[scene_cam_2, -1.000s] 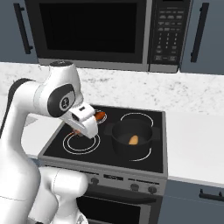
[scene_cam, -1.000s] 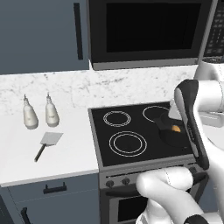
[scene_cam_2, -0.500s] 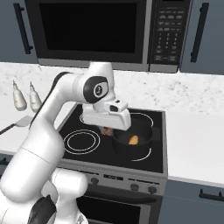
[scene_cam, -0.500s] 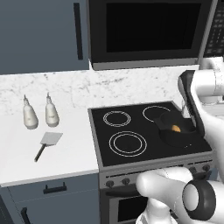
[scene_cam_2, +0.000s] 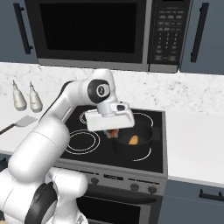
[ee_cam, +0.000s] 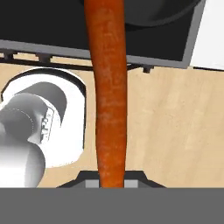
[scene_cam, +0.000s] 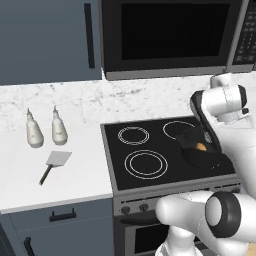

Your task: Put the carrot and potato in the pot. Retrieve the spatula and lightly stir the vegetables in the pot.

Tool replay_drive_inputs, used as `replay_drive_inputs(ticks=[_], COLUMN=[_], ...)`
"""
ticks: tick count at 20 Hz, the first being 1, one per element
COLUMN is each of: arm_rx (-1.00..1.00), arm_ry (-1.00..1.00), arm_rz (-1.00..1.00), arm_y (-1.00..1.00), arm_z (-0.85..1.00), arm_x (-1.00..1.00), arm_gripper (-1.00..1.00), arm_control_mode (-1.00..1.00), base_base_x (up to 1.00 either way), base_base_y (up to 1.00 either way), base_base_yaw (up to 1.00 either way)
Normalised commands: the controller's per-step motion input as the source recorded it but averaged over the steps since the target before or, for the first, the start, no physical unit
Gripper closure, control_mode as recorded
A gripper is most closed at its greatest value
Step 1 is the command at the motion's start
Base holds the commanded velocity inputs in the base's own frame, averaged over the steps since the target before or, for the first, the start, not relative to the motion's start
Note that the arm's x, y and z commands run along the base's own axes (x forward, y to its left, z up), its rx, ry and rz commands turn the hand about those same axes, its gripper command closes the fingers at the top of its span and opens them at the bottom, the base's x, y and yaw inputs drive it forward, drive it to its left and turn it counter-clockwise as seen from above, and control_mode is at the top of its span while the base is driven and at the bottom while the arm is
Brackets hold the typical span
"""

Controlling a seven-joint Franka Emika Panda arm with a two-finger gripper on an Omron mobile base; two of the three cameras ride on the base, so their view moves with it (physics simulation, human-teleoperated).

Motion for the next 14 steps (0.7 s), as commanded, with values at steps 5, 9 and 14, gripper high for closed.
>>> replay_drive_inputs(ticks=[5,9,14], arm_rx=[0.0,0.02,0.09], arm_ry=[0.17,0.14,0.16], arm_rz=[0.34,0.39,0.36], arm_y=[-0.11,0.0,0.0], arm_z=[-0.17,-0.16,0.0], arm_x=[0.07,0.03,0.24], arm_gripper=[1.0,1.0,1.0], arm_control_mode=[-1.0,-1.0,-1.0], base_base_x=[0.0,0.0,0.0], base_base_y=[0.0,0.0,0.0], base_base_yaw=[0.0,0.0,0.0])
